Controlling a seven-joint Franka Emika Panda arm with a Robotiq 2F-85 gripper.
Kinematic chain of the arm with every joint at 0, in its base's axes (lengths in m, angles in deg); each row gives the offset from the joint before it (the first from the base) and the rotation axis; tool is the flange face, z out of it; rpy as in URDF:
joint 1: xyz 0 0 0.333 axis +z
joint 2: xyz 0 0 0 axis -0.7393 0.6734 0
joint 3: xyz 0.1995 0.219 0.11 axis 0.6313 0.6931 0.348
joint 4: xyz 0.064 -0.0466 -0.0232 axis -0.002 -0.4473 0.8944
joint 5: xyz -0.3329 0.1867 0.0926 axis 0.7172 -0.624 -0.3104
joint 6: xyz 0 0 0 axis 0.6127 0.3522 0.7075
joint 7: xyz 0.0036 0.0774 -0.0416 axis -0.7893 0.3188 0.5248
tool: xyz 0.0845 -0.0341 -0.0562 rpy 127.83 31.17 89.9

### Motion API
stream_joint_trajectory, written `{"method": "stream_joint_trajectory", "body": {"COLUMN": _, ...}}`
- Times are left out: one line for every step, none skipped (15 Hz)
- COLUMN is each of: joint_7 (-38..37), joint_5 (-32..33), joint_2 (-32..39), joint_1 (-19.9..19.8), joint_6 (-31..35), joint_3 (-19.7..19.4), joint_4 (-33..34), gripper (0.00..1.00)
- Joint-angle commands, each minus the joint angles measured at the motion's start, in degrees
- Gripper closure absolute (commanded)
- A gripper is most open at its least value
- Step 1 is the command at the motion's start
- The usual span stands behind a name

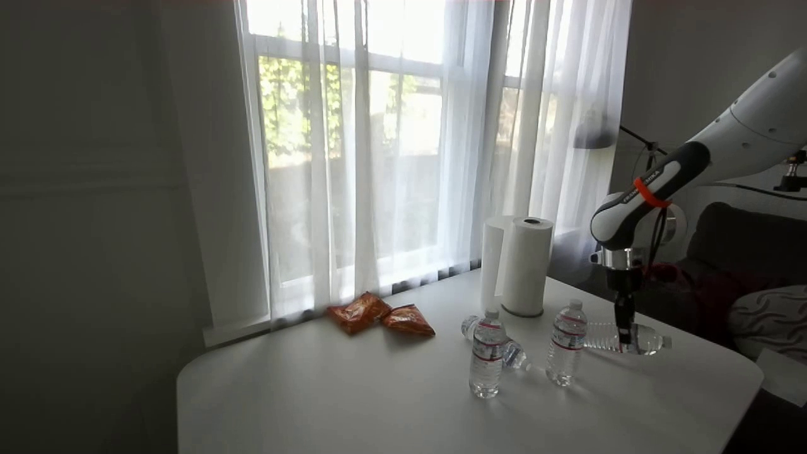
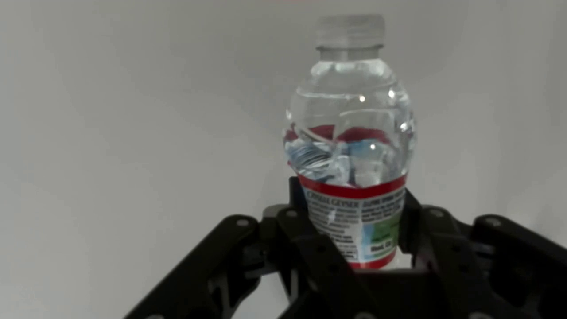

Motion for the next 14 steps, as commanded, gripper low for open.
{"method": "stream_joint_trajectory", "body": {"joint_7": -1.92, "joint_5": -1.29, "joint_2": 0.68, "joint_1": -1.03, "joint_6": -12.55, "joint_3": -0.78, "joint_4": 5.67, "gripper": 0.79}}
{"method": "stream_joint_trajectory", "body": {"joint_7": -2.4, "joint_5": -1.85, "joint_2": 1.31, "joint_1": -1.33, "joint_6": -16.41, "joint_3": -0.97, "joint_4": 7.37, "gripper": 0.79}}
{"method": "stream_joint_trajectory", "body": {"joint_7": -2.79, "joint_5": -2.61, "joint_2": 1.96, "joint_1": -1.71, "joint_6": -19.64, "joint_3": -1.11, "joint_4": 8.92, "gripper": 0.79}}
{"method": "stream_joint_trajectory", "body": {"joint_7": -2.95, "joint_5": -3.55, "joint_2": 2.7, "joint_1": -2.15, "joint_6": -23.07, "joint_3": -1.16, "joint_4": 10.53, "gripper": 0.79}}
{"method": "stream_joint_trajectory", "body": {"joint_7": -3.42, "joint_5": -4.57, "joint_2": 3.54, "joint_1": -2.62, "joint_6": -26.14, "joint_3": -1.27, "joint_4": 12.14, "gripper": 0.79}}
{"method": "stream_joint_trajectory", "body": {"joint_7": -4.16, "joint_5": -5.61, "joint_2": 4.56, "joint_1": -3.1, "joint_6": -29.04, "joint_3": -1.42, "joint_4": 13.79, "gripper": 0.79}}
{"method": "stream_joint_trajectory", "body": {"joint_7": -5.06, "joint_5": -6.59, "joint_2": 5.59, "joint_1": -3.58, "joint_6": -31.57, "joint_3": -1.54, "joint_4": 15.31, "gripper": 0.79}}
{"method": "stream_joint_trajectory", "body": {"joint_7": -6.31, "joint_5": -7.75, "joint_2": 6.69, "joint_1": -4.11, "joint_6": -34.03, "joint_3": -1.63, "joint_4": 16.92, "gripper": 0.79}}
{"method": "stream_joint_trajectory", "body": {"joint_7": -7.71, "joint_5": -8.85, "joint_2": 7.72, "joint_1": -4.6, "joint_6": -35.85, "joint_3": -1.76, "joint_4": 18.3, "gripper": 0.79}}
{"method": "stream_joint_trajectory", "body": {"joint_7": -9.34, "joint_5": -10.06, "joint_2": 8.68, "joint_1": -5.12, "joint_6": -37.29, "joint_3": -1.83, "joint_4": 19.53, "gripper": 0.79}}
{"method": "stream_joint_trajectory", "body": {"joint_7": -7.07, "joint_5": -7.05, "joint_2": 6.27, "joint_1": -4.14, "joint_6": -31.99, "joint_3": -1.34, "joint_4": 14.95, "gripper": 0.54}}
{"method": "stream_joint_trajectory", "body": {"joint_7": -7.94, "joint_5": -7.83, "joint_2": 7.24, "joint_1": -4.61, "joint_6": -33.18, "joint_3": -1.35, "joint_4": 16.15, "gripper": 0.54}}
{"method": "stream_joint_trajectory", "body": {"joint_7": -8.36, "joint_5": -8.14, "joint_2": 8.01, "joint_1": -4.94, "joint_6": -33.77, "joint_3": -1.33, "joint_4": 17.01, "gripper": 0.54}}
{"method": "stream_joint_trajectory", "body": {"joint_7": -8.55, "joint_5": -8.28, "joint_2": 8.54, "joint_1": -5.11, "joint_6": -33.99, "joint_3": -1.3, "joint_4": 17.55, "gripper": 0.54}}
